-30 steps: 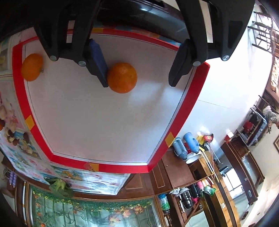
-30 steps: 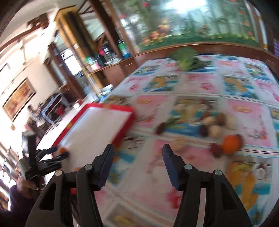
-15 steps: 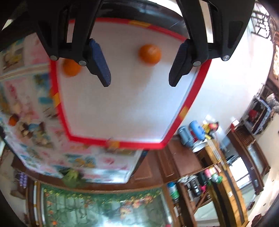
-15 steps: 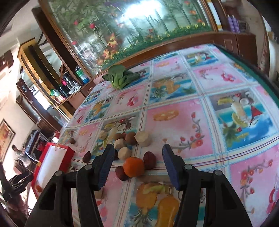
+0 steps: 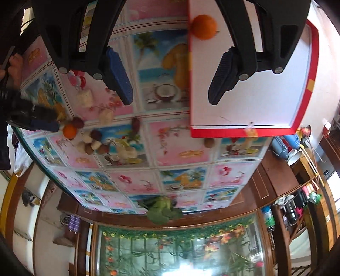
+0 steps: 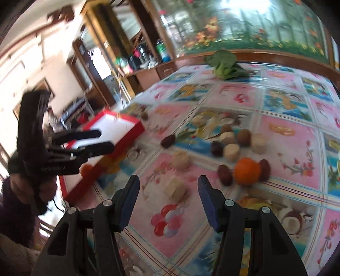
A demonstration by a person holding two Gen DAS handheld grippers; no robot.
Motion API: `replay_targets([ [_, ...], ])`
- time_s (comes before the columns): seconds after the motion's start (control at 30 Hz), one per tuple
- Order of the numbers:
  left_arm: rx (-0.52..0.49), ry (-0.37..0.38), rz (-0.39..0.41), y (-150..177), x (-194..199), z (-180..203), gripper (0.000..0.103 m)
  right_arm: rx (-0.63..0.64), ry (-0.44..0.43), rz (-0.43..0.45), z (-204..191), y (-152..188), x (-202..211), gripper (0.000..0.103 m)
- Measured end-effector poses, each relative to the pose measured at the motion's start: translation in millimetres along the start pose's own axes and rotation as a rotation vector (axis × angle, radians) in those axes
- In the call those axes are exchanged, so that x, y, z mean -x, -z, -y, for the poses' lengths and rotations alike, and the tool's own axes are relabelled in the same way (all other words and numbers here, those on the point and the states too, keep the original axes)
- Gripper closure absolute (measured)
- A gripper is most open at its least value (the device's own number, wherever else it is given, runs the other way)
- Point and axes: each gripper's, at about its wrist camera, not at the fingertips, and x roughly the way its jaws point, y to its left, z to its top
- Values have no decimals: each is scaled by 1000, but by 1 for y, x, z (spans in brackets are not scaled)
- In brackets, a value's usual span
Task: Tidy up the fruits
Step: 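Grasp a round beige bun with the left tool while the right tool grasps a beige cube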
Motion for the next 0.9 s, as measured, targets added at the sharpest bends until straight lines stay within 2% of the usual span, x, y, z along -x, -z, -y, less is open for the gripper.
replay_targets([
  [0.23,-19,31,-40,-5,-20,19,29,7,48,-67,1,4,-26,49],
  [0.37,-29,49,-45,-12,-27,27,29,4,69,-92,3,6,-33,74],
  [0.57,-56,80,-82,-21,-44,43,29,-65,116,-76,16,4,-24,74],
  [0.63,-71,83,-96,-25,-50,50,29,-137,106,-33,29,3,-8,74],
  [0.77,-110,83,-124,-30,-62,63,29,-345,39,150,68,0,35,74],
  [0.9,-153,93,-151,-29,-72,80,29,-437,33,209,84,4,49,74],
])
